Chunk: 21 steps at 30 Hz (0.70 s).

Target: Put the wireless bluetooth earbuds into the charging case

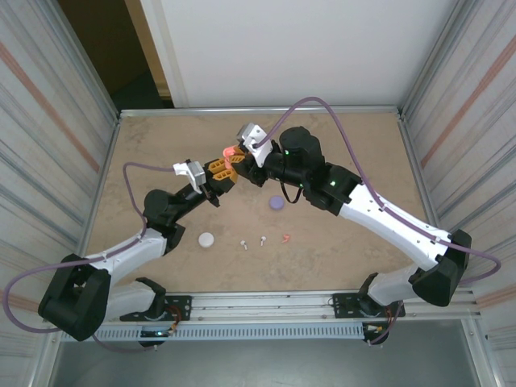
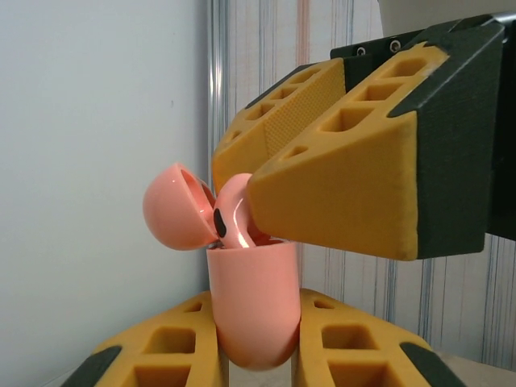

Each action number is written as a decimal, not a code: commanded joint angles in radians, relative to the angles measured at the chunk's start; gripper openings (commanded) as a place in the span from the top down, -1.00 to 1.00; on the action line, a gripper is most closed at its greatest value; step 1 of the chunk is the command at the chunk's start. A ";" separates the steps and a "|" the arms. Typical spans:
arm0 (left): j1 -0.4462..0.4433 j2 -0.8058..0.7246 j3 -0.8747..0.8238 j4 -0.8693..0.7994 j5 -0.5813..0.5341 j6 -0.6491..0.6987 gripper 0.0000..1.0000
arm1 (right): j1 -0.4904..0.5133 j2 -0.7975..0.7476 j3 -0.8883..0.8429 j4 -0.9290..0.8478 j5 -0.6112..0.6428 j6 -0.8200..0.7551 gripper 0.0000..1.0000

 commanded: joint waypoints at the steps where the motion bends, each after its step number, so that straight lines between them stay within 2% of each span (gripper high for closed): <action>1: -0.009 -0.010 0.026 0.051 0.000 -0.008 1.00 | 0.005 -0.003 0.035 -0.018 -0.012 -0.005 0.38; 5: -0.010 -0.012 0.025 0.053 0.000 -0.006 1.00 | 0.005 -0.015 0.055 -0.014 -0.009 0.000 0.21; 14: -0.010 -0.014 0.024 0.054 -0.002 -0.007 1.00 | 0.000 -0.076 0.028 0.015 -0.005 0.017 -0.45; 21: -0.009 -0.019 0.018 0.057 -0.008 -0.005 1.00 | -0.032 -0.155 -0.041 0.040 -0.003 0.073 -0.69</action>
